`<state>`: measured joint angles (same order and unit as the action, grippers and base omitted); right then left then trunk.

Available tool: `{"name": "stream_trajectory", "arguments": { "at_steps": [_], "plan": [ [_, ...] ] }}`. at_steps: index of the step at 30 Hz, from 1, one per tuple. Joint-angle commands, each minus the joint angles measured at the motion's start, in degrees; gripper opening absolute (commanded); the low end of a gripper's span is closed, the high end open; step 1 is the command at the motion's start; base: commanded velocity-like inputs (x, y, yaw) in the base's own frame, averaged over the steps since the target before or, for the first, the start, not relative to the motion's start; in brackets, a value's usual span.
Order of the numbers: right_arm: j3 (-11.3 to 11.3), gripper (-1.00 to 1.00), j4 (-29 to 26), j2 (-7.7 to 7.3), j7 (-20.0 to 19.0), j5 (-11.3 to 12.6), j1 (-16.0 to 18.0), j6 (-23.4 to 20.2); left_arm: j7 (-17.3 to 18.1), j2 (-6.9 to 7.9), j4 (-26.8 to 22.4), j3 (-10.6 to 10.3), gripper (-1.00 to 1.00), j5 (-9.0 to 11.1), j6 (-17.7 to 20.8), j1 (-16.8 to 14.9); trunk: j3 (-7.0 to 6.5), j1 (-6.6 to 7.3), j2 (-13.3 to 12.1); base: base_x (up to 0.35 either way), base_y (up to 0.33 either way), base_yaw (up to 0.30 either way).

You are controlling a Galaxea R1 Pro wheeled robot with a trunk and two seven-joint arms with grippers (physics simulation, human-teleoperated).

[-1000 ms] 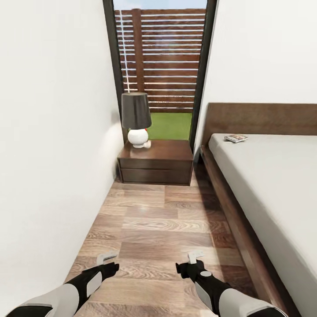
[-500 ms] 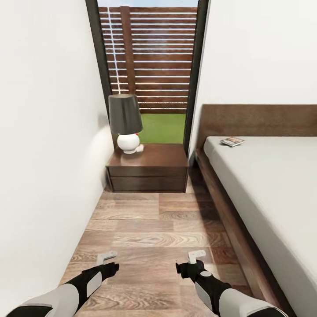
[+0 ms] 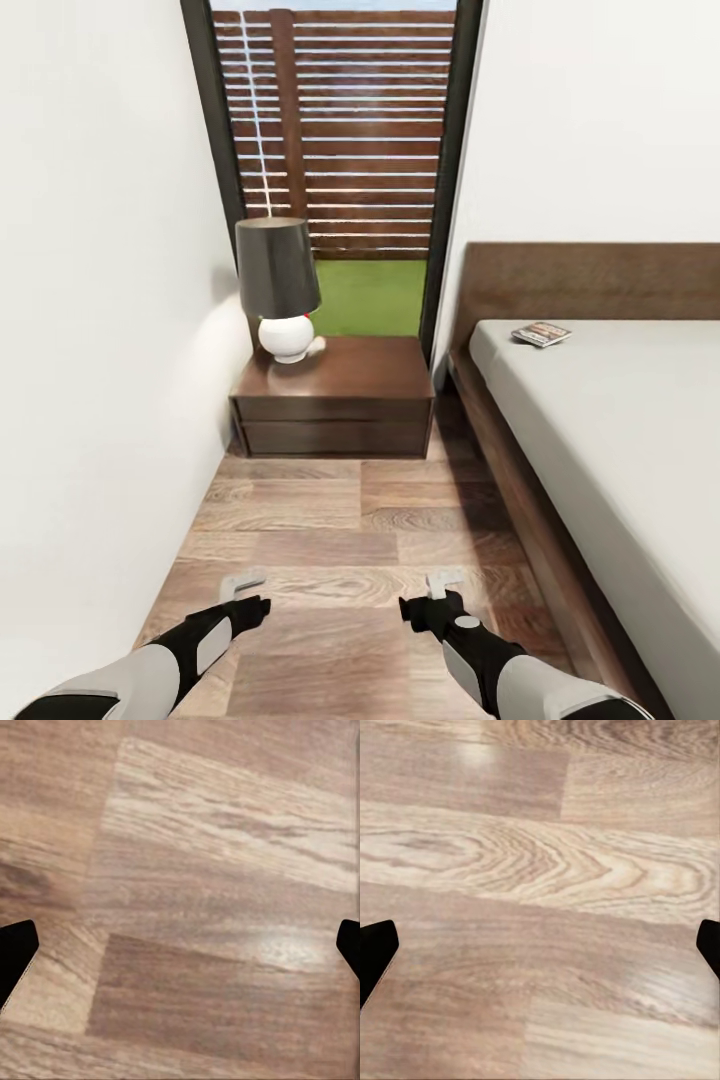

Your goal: In the bedroom, move the book from the bed onto either nightstand, and place the two sandals side by side next to the bed.

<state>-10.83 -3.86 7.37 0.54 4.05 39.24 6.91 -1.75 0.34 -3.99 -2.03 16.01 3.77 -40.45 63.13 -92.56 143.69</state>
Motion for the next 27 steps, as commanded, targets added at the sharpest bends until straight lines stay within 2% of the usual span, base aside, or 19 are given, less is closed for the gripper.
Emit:
{"name": "stream_trajectory", "arguments": {
  "at_steps": [1,27],
  "plan": [
    [-0.4,1.0,0.1,0.01,0.1,0.4,0.0,0.2,-0.2,0.01,-0.1,-0.2,1.0,0.4,0.4,0.0,0.05,-0.02,0.0,0.331,0.0,0.0],
    [-0.4,1.0,0.1,0.01,0.0,0.5,0.0,0.3,-0.2,0.01,-0.1,-0.3,1.0,0.4,0.3,0.0,0.05,-0.02,0.0,0.331,0.0,0.0]
  ]
}}
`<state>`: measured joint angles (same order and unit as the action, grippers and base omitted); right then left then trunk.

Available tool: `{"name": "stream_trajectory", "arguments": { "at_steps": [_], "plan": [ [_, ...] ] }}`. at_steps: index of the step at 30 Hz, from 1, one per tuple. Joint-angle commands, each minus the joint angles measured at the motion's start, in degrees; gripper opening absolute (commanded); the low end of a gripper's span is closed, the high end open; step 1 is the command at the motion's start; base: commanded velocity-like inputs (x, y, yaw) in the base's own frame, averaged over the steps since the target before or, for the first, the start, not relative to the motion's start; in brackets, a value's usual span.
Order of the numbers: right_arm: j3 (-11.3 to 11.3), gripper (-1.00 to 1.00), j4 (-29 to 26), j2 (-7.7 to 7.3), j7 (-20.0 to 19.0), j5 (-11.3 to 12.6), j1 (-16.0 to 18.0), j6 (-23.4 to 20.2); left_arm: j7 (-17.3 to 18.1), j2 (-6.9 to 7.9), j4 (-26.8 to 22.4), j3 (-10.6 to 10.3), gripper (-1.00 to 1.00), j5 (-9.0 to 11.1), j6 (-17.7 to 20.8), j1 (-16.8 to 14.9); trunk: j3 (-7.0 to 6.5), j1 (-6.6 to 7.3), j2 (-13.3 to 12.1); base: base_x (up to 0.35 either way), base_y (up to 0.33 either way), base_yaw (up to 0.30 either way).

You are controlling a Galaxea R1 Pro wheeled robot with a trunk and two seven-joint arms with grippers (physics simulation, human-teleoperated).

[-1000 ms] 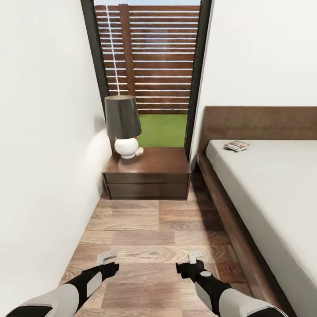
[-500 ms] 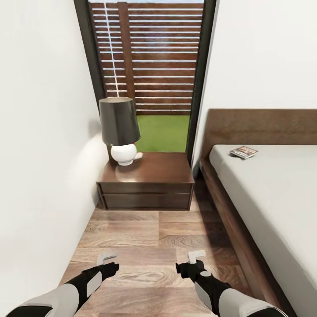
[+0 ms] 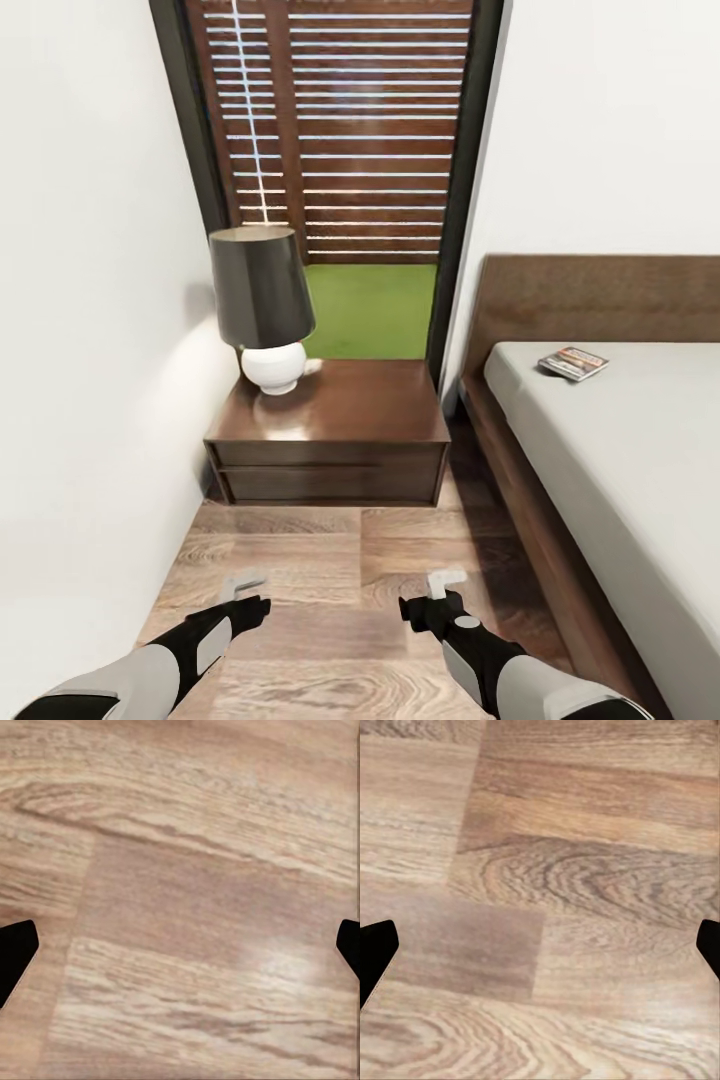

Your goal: In the bedroom, move the book from the bed onto either nightstand, and place the two sandals side by side next to the bed.

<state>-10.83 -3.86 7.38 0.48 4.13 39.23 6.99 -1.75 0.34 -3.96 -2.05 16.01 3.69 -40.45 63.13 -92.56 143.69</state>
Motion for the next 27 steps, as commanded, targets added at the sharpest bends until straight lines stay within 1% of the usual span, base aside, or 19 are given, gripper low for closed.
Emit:
{"name": "stream_trajectory", "arguments": {
  "at_steps": [1,6,9,16,21,27],
  "plan": [
    [-0.4,1.0,0.1,0.0,0.0,0.4,0.0,0.2,-0.2,0.01,-0.1,-0.2,1.0,0.4,0.4,0.0,0.05,-0.02,0.0,0.331,0.0,0.0],
    [-0.4,1.0,0.1,0.0,0.1,0.4,0.0,0.2,-0.2,0.01,-0.1,-0.2,1.0,0.4,0.2,0.0,0.05,-0.02,0.0,0.32,0.0,0.0],
    [-0.4,1.0,0.1,0.0,0.0,0.4,0.0,0.2,-0.2,0.02,-0.1,-0.2,1.0,0.5,0.1,0.0,0.05,-0.02,0.0,0.126,0.0,0.0],
    [-0.4,1.0,0.1,0.0,0.0,0.4,0.0,0.2,-0.2,0.02,-0.1,-0.1,1.0,0.5,0.0,0.0,0.05,-0.02,0.0,0.013,0.0,0.0],
    [-0.4,1.0,0.1,0.0,0.0,0.4,0.0,0.2,-0.2,0.02,-0.1,0.0,1.0,0.5,0.0,0.0,-1.06,0.11,-0.1,0.0,0.0,0.0],
    [-0.4,1.0,0.1,0.0,0.0,0.4,0.0,0.2,-0.2,0.02,-0.1,0.0,1.0,0.5,0.0,0.0,-1.06,0.11,-0.1,0.0,0.0,0.0]
  ]
}}
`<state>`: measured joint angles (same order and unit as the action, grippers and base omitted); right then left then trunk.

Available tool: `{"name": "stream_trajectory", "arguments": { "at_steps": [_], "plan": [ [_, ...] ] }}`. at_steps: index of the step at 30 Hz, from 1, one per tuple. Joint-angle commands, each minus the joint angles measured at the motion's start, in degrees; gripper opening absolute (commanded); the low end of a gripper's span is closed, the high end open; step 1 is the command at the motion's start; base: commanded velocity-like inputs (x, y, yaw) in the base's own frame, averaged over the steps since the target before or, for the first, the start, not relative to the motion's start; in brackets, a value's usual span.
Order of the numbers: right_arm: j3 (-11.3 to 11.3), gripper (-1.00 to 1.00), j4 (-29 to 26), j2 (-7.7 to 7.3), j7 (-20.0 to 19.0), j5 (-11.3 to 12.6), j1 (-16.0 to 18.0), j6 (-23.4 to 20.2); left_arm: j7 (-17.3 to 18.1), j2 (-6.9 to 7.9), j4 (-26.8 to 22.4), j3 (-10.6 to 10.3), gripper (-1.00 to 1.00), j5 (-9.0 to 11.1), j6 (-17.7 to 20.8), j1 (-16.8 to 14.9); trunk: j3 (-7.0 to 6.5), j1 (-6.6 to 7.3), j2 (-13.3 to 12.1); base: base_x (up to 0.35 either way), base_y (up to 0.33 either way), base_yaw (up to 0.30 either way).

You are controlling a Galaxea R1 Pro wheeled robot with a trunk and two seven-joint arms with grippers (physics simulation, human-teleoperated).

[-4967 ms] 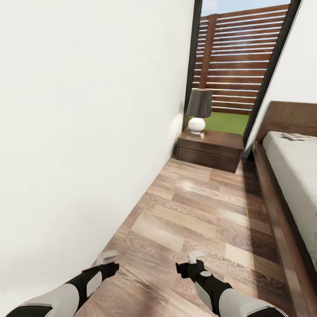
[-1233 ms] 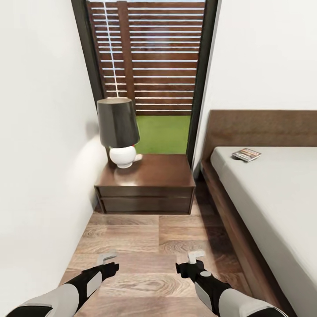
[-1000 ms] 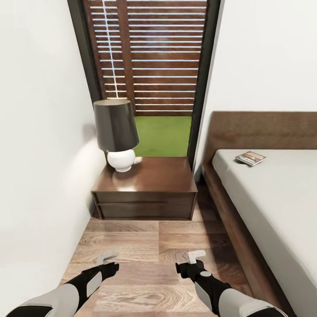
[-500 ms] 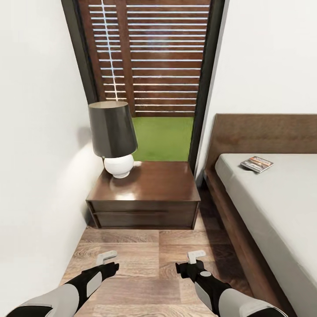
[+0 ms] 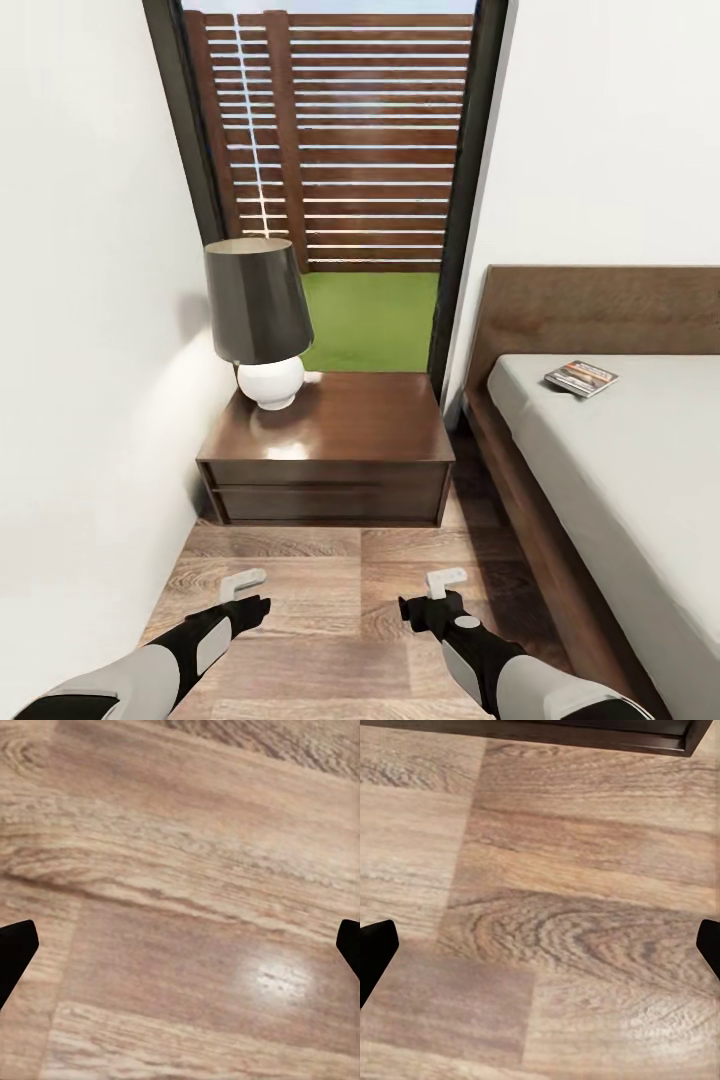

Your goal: In the bedroom, move the book from the bed onto either nightstand, and place the two sandals side by side next to the bed.

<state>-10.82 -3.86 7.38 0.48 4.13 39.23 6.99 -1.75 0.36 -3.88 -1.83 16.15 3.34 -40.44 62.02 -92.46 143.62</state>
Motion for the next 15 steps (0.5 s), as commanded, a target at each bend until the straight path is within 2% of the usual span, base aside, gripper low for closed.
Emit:
{"name": "stream_trajectory", "arguments": {
  "at_steps": [1,15],
  "plan": [
    [-0.4,1.0,0.1,0.0,0.1,0.4,0.0,0.2,-0.2,0.0,-0.1,-0.2,1.0,0.4,0.4,0.0,-0.18,0.04,0.0,0.0,0.0,0.0],
    [-0.2,1.0,-0.8,-0.56,0.2,0.4,0.0,-0.2,0.0,-0.25,-1.1,-0.1,1.0,0.3,0.8,0.0,-3.28,0.4,-0.2,0.0,0.0,0.0]
  ]
}}
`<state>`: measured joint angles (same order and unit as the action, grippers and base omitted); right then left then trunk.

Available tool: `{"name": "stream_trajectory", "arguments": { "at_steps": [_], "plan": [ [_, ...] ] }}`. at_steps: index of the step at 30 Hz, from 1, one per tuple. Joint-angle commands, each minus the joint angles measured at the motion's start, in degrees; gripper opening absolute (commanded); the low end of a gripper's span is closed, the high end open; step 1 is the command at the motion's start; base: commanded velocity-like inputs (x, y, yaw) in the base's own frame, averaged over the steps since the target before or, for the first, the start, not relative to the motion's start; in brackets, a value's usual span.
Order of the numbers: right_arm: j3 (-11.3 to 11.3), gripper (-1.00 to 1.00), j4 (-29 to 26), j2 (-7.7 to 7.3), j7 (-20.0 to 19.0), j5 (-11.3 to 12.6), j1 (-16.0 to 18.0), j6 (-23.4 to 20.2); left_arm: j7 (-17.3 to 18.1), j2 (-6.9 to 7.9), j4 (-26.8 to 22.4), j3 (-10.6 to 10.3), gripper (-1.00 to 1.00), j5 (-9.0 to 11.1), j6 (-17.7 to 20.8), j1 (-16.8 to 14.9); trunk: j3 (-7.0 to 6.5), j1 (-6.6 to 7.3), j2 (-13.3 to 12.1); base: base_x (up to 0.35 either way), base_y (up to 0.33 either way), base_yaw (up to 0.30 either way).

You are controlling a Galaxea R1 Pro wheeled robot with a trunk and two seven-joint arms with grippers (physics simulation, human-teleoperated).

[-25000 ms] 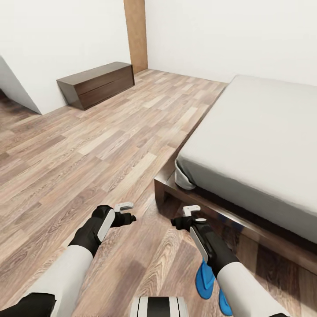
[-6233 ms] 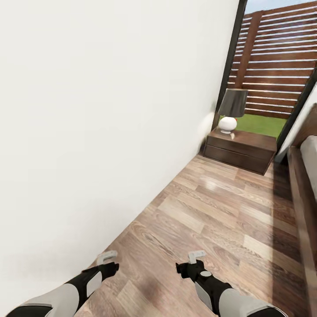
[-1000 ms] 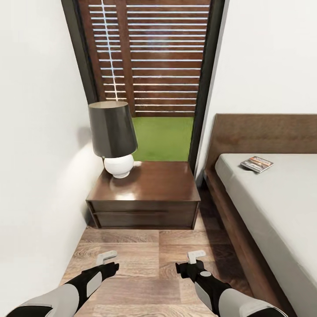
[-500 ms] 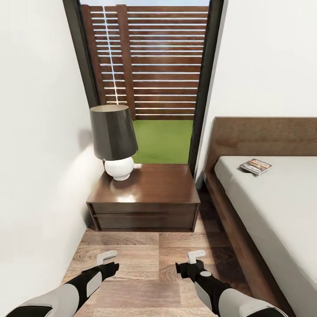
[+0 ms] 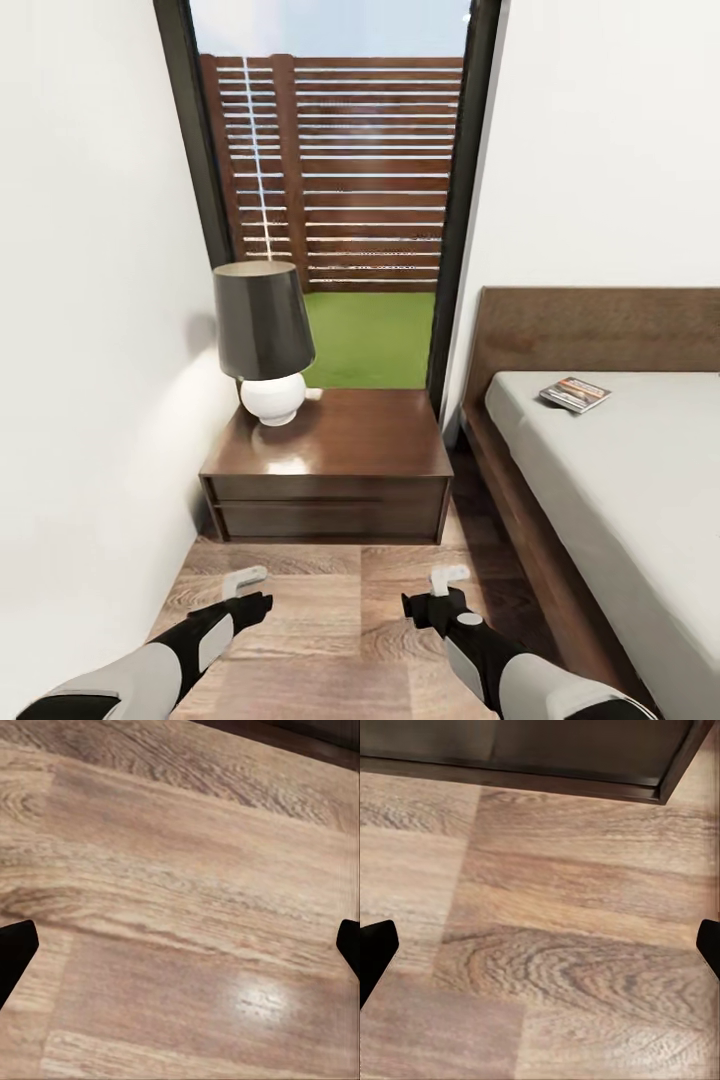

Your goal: In the bedroom, move the book from the bed onto either nightstand, and place the two sandals side by side next to the bed.

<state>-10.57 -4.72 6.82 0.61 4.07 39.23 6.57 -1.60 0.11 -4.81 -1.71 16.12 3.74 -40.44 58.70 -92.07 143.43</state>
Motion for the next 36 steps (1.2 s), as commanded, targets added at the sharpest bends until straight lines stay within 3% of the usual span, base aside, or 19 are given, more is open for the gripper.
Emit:
{"name": "stream_trajectory", "arguments": {
  "at_steps": [1,8,15,23,27,32,33,35,36],
  "plan": [
    [-0.4,1.0,0.0,-0.05,0.0,0.5,0.0,0.3,-0.2,-0.15,-0.5,-0.2,1.0,0.3,0.4,0.0,-0.18,0.04,0.0,0.0,0.0,0.0],
    [-0.5,1.0,-4.6,-0.29,0.0,0.3,0.1,0.7,-0.1,-0.57,-9.3,-0.4,1.0,0.0,6.3,0.0,-1.73,0.22,-0.1,0.0,0.0,0.0],
    [-0.5,1.0,-10.9,-0.62,0.0,0.2,0.1,0.2,-0.1,-0.78,-21.0,-0.5,1.0,0.0,17.8,0.0,-3.28,0.4,-0.2,0.0,0.0,0.0],
    [0.1,1.0,-17.3,-2.21,-0.1,0.8,0.0,-0.9,-0.2,-1.22,-32.3,-0.6,1.0,-0.1,28.7,0.0,-4.72,2.12,-3.3,0.0,0.0,0.0],
    [0.1,1.0,-22.7,-3.44,-0.1,1.0,0.1,-3.3,-0.2,-1.4,-36.2,-0.7,1.0,-0.1,31.9,0.0,-5.44,3.0,-4.9,0.0,0.0,0.0],
    [0.2,1.0,-27.0,-3.69,-0.2,1.0,0.0,-5.2,-0.2,-1.42,-39.6,-0.8,1.0,-0.1,32.7,0.0,-6.34,4.1,-6.9,0.0,0.0,0.0],
    [0.3,1.0,-34.5,-4.05,-0.2,1.1,0.1,-10.1,-0.2,-1.49,-45.4,-0.8,1.0,0.0,35.9,0.0,-6.52,4.32,-7.3,0.0,0.0,0.0],
    [0.5,1.0,-36.0,-4.48,-0.2,1.1,0.0,-10.8,-0.2,-1.5,-46.9,-0.9,1.0,0.0,37.0,0.0,-6.88,4.76,-8.1,0.0,0.0,0.0],
    [1.6,1.0,-42.0,-5.04,-0.1,1.0,0.0,-11.9,1.0,-2.94,-49.0,-2.5,1.0,0.0,40.0,0.0,-7.06,4.98,-8.5,0.0,0.0,0.0]
  ]
}}
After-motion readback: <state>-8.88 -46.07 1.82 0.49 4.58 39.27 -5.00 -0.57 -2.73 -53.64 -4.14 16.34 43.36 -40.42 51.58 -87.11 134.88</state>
